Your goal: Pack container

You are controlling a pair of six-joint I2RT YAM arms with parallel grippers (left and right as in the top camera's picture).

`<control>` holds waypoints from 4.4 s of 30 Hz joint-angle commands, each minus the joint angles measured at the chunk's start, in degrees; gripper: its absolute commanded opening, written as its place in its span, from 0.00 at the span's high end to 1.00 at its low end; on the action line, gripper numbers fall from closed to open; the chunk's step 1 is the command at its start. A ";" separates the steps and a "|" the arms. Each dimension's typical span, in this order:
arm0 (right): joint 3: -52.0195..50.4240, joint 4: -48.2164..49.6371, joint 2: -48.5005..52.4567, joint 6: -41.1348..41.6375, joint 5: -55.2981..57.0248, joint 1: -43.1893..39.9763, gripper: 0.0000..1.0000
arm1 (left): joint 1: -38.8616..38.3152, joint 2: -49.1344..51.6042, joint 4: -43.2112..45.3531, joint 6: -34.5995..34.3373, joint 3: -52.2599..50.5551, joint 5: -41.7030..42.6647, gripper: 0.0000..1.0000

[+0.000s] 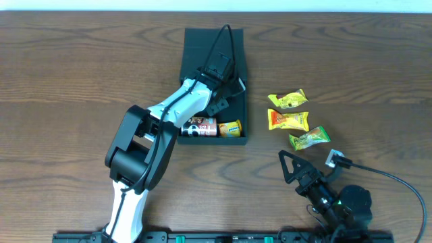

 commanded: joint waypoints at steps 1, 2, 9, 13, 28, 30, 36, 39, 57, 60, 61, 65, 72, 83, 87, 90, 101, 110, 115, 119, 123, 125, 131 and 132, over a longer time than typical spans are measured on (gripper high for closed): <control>-0.04 -0.07 0.04 -0.13 0.42 0.02 0.01 | 0.26 -0.81 0.74 -5.03 -0.39 -5.75 0.94; -0.04 -0.07 0.04 -0.13 0.39 0.02 0.01 | 0.26 -0.81 0.76 -5.01 -0.39 -6.01 0.94; -0.04 -0.07 0.04 -0.13 0.44 0.02 0.01 | 0.28 -0.83 0.92 -6.60 -0.39 -8.87 0.94; -0.04 -0.07 0.04 -0.13 0.48 0.02 0.01 | -0.07 -0.83 1.75 -10.03 -0.39 -8.92 0.94; -0.04 -0.07 0.04 -0.15 0.72 0.02 0.01 | -0.13 -1.68 6.05 -24.37 -0.24 -15.56 0.94; -0.04 -0.07 0.04 -0.13 0.90 0.02 0.01 | -0.15 -2.27 6.08 -24.39 0.07 -15.56 0.94; -0.04 -0.07 0.04 -0.15 1.27 0.02 0.01 | -0.46 -6.10 5.57 -24.50 0.15 -15.32 0.94; -0.04 -0.04 0.04 -0.13 1.73 0.02 0.01 | -0.85 -8.83 4.48 -24.50 0.15 -15.23 0.94; 1.14 22.88 9.07 0.44 -2.99 0.00 0.99 | 11.47 -28.63 -16.09 -34.56 0.13 -6.29 0.94; 5.22 24.48 17.25 -3.96 -3.54 0.02 0.99 | 18.67 -29.55 -19.74 -34.53 0.02 3.10 0.94; 7.30 24.37 20.50 -6.27 -3.80 0.02 0.99 | 20.46 -29.55 -20.87 -34.51 0.00 4.39 0.94; 20.17 19.85 39.01 -17.70 -4.57 0.02 0.99 | 25.57 -29.62 -23.23 -33.90 -3.15 8.13 0.94; 49.51 2.08 77.46 -30.91 -6.56 0.11 0.99 | 26.14 -29.68 -11.50 -38.45 -20.57 18.29 0.94; 66.47 -4.11 106.05 -34.10 -4.31 2.08 0.99 | 26.12 -27.76 9.03 -50.93 -34.32 22.03 0.94; 66.47 -2.99 107.60 -34.05 -4.35 4.04 0.99 | 25.73 -27.04 11.32 -54.29 -34.45 22.58 0.94; 66.47 -1.03 107.60 -34.25 -4.02 6.62 0.99 | 23.56 -26.99 12.00 -56.04 -34.47 22.49 0.94; 66.47 -0.04 107.65 -34.73 -2.56 9.03 0.99 | 14.84 -24.85 11.74 -59.01 -34.49 19.45 0.94; 66.47 -2.21 107.65 -36.65 -2.43 8.96 0.99 | 14.99 -24.87 10.34 -57.79 -34.47 17.42 0.94; 70.14 -6.23 107.36 -38.14 -1.07 6.64 0.99 | 15.47 -25.94 9.55 -56.08 -34.05 14.99 0.94; 78.09 -15.39 106.68 -42.86 4.07 5.73 0.99 | 18.14 -30.03 5.55 -53.29 -31.21 9.29 0.94; 86.86 -21.49 105.15 -48.41 5.55 7.23 0.99 | 21.99 -35.71 3.69 -48.78 -27.32 7.76 0.94; 88.63 -21.68 104.56 -51.71 5.57 9.16 0.99 | 23.69 -37.70 4.70 -48.65 -26.36 7.76 0.94; 88.87 -21.07 105.63 -52.28 5.38 15.21 0.99 | 26.60 -35.41 9.27 -50.03 -26.10 11.02 0.94; 88.85 -21.09 106.16 -52.28 5.38 16.24 0.99 | 26.60 -34.05 10.40 -50.73 -26.10 13.20 0.94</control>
